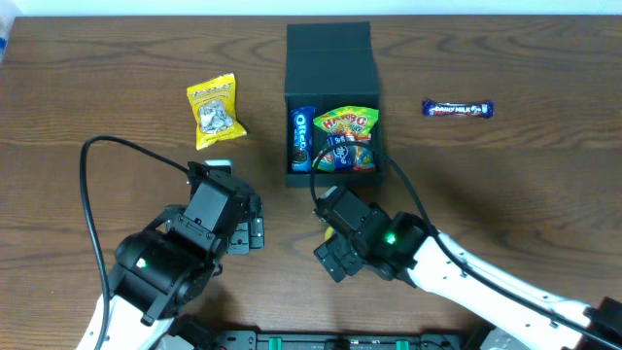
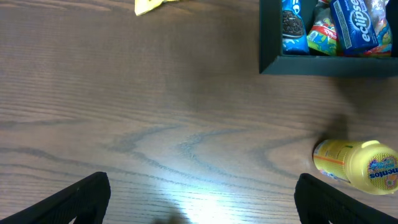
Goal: Pack container
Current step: 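Release the tin and move the right gripper to the yellow Mentos bottle, then close the right gripper around the Mentos bottle top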
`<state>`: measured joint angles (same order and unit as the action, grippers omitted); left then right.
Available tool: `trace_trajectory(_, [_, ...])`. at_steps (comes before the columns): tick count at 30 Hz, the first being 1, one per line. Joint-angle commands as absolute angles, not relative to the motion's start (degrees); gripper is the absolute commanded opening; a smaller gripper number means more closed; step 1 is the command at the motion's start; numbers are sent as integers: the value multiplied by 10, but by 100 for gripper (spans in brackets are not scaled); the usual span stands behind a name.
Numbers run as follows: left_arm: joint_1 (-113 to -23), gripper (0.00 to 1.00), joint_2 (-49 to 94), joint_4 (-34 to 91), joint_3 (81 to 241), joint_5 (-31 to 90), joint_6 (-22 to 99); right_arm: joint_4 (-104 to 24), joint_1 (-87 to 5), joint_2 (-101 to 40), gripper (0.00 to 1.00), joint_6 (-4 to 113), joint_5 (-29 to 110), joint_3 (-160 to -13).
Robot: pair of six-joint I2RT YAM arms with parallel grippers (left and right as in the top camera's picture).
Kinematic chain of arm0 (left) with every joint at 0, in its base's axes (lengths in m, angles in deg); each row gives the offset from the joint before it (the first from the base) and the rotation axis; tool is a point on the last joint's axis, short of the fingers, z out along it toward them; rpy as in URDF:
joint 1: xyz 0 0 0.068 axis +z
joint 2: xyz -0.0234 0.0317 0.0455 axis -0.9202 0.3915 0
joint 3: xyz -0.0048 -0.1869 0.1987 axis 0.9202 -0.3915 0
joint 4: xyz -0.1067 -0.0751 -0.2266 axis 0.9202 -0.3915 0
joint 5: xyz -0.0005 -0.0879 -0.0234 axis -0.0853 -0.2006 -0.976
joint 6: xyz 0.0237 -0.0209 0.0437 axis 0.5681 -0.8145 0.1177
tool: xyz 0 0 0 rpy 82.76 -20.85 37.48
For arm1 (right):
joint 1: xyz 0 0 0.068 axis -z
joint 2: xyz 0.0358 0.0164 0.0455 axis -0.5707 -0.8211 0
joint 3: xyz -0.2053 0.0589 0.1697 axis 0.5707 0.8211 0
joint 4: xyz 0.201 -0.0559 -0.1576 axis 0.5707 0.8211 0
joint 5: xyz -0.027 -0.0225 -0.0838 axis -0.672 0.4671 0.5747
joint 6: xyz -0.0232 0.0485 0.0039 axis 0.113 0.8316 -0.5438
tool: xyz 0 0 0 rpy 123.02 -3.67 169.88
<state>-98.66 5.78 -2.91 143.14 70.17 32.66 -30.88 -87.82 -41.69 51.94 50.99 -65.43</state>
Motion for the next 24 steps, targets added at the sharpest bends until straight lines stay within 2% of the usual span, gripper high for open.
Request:
trace_trajectory(1, [-985,95,57,-31,1430,712,322,-318,-882,-436,99,502,525,-652])
trace_trajectory(24, [-985,95,57,-31,1430,712,322,-369,-864,-480,99,490,527,-649])
